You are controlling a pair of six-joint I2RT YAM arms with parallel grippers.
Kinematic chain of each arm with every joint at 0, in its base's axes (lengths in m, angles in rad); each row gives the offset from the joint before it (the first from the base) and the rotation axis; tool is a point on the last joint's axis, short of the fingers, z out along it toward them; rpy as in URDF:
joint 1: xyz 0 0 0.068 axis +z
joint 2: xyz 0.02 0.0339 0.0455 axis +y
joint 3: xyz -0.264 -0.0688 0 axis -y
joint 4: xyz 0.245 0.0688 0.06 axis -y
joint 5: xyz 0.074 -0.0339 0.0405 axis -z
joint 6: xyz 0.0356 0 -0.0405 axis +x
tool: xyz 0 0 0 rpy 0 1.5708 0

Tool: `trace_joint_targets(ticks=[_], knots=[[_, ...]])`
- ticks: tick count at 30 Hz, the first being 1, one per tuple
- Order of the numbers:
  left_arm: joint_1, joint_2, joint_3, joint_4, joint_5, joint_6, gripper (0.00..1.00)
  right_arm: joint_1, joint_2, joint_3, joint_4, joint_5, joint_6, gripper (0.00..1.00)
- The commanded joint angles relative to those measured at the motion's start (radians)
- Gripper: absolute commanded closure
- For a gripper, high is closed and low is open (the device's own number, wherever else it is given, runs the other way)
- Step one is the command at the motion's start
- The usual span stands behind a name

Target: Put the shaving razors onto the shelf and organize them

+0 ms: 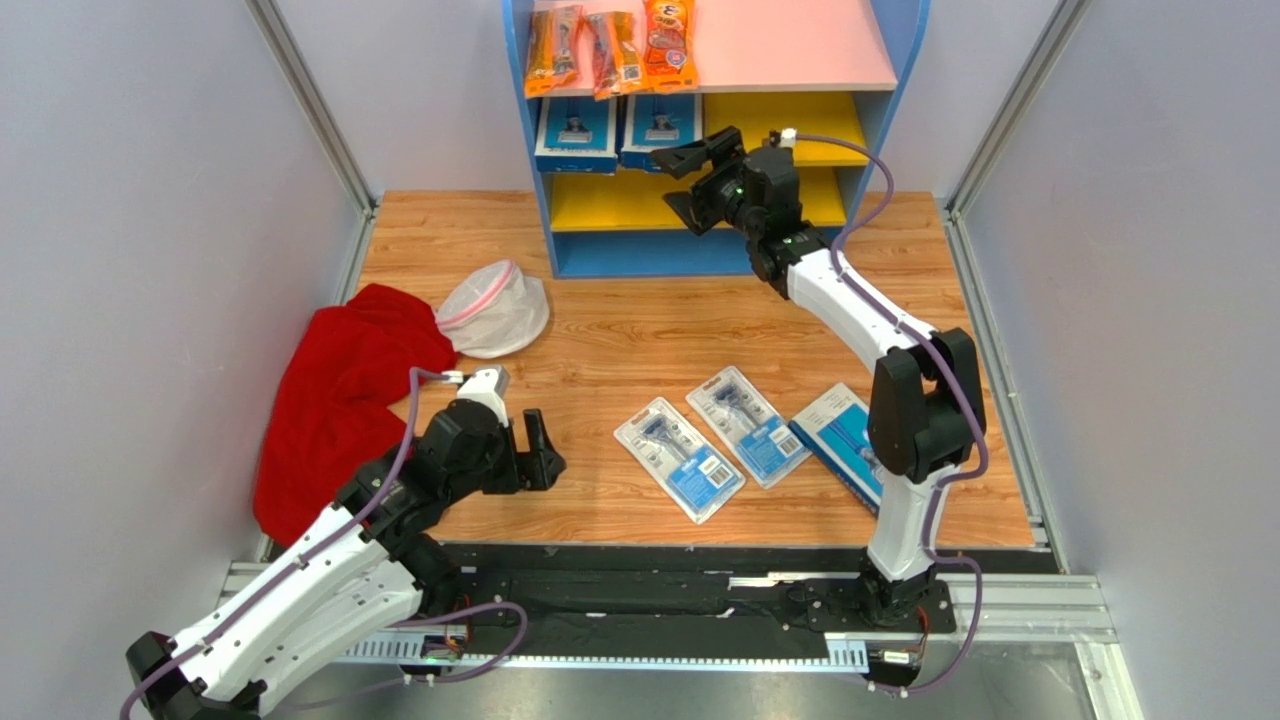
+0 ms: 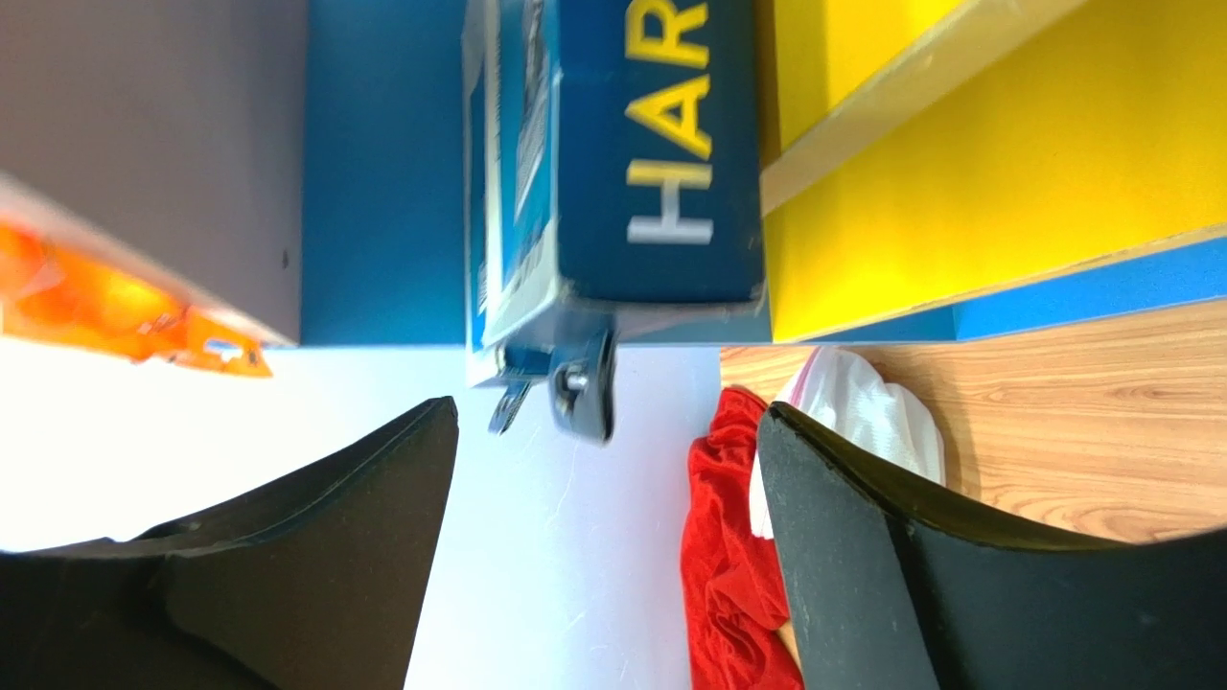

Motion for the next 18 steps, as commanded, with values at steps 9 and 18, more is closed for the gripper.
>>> trace_joint_targets(ticks=[9,18], knots=[[-0.001,-0.036,-0.014,0.114,0.094,0.047,0.06,-0.001,-0.272,-0.269,0.143,-0.029,-0.065,0.19],[-0.001,0.057,-0.003,0.279,0.205,0.055,0.05,0.000,-0.559,-0.538,-0.200,0.043,-0.278,0.18]])
